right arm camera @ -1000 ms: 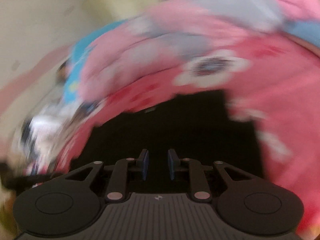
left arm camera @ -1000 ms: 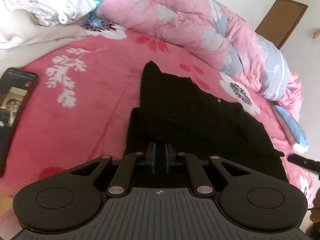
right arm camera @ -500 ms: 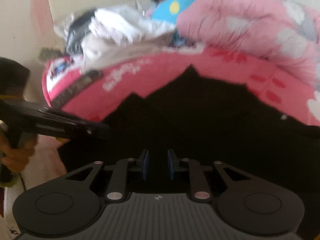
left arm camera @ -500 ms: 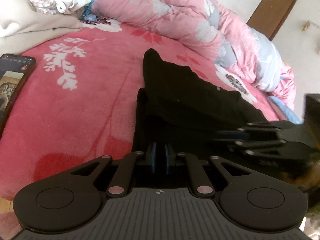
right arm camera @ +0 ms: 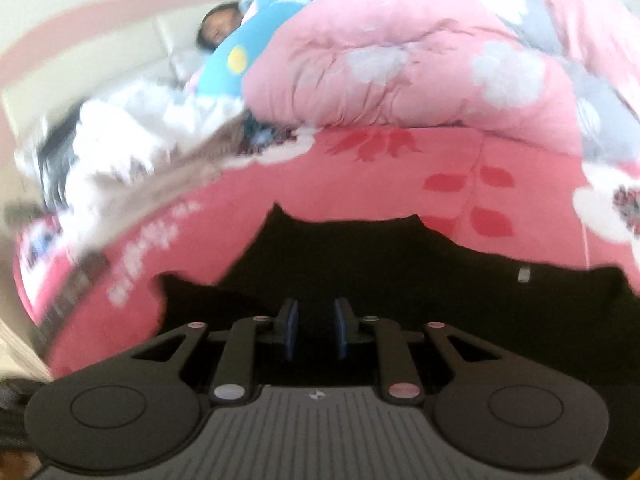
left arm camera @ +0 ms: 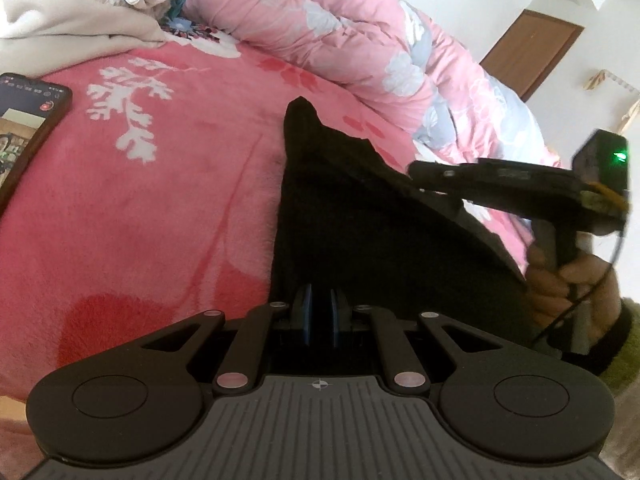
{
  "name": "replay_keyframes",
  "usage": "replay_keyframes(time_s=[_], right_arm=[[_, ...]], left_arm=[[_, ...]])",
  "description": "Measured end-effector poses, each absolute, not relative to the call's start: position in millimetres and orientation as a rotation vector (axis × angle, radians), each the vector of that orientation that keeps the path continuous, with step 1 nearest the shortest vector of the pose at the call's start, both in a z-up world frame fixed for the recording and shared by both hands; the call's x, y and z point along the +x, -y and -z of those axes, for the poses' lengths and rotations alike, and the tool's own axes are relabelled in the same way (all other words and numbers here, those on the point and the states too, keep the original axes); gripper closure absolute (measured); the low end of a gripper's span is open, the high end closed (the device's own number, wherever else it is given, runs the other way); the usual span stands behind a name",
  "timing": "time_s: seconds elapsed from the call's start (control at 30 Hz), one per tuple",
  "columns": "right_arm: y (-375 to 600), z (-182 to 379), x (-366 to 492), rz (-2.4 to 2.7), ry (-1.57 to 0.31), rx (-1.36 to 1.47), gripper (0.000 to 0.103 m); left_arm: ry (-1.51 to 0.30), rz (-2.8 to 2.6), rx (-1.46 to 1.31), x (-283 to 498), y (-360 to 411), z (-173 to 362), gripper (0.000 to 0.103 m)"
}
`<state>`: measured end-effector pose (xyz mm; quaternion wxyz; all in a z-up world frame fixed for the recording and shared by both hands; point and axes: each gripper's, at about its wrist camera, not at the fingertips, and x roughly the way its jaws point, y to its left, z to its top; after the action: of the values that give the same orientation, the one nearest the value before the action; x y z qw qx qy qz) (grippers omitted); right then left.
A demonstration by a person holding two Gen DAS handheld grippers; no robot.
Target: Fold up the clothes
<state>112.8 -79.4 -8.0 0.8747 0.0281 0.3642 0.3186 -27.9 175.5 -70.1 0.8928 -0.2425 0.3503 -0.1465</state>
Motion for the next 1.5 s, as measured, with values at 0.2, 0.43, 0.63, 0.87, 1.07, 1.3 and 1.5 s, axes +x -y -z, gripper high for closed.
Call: replay_keyframes(time_s=[0.2,0.43,0.63,0.87,1.07,1.3,1.5], right_arm=[[76.0,2.3,91.1,-0.762,-0.811,0.022,0.082],[98.8,8.3,74.7,-0.691,-0.882,0.103,0.082],[167.7,3.7,32.5,-0.500,-0.866,0.073,0.082],[258.1,9.1,21.4,-0.253,-0.870,0.159,0.082],[274.9,29.4,65.5,-0.230,-0.854,0.137,0.082],[322.2,14.2,89.6,-0.187,-0.714,0.335,0.082],[367.5,10.3,50.5,-0.144,-0.701,0.383,0.081]], left_arm=[[-0.717,0.313,-0.519,-28.3,-178.4,72.2,0.095],[-0.724,0.286,-0.496,-28.2,-173.1,68.9,0.094],[-0.738,0.249,-0.473,-28.0,-167.4,64.8,0.094],[-0.757,0.198,-0.452,-27.5,-160.4,60.7,0.093],[-0.783,0.161,-0.433,-24.3,-154.9,56.9,0.093],[-0.805,0.126,-0.388,-22.4,-146.6,53.0,0.093],[-0.823,0.118,-0.358,-19.5,-144.4,48.0,0.092]])
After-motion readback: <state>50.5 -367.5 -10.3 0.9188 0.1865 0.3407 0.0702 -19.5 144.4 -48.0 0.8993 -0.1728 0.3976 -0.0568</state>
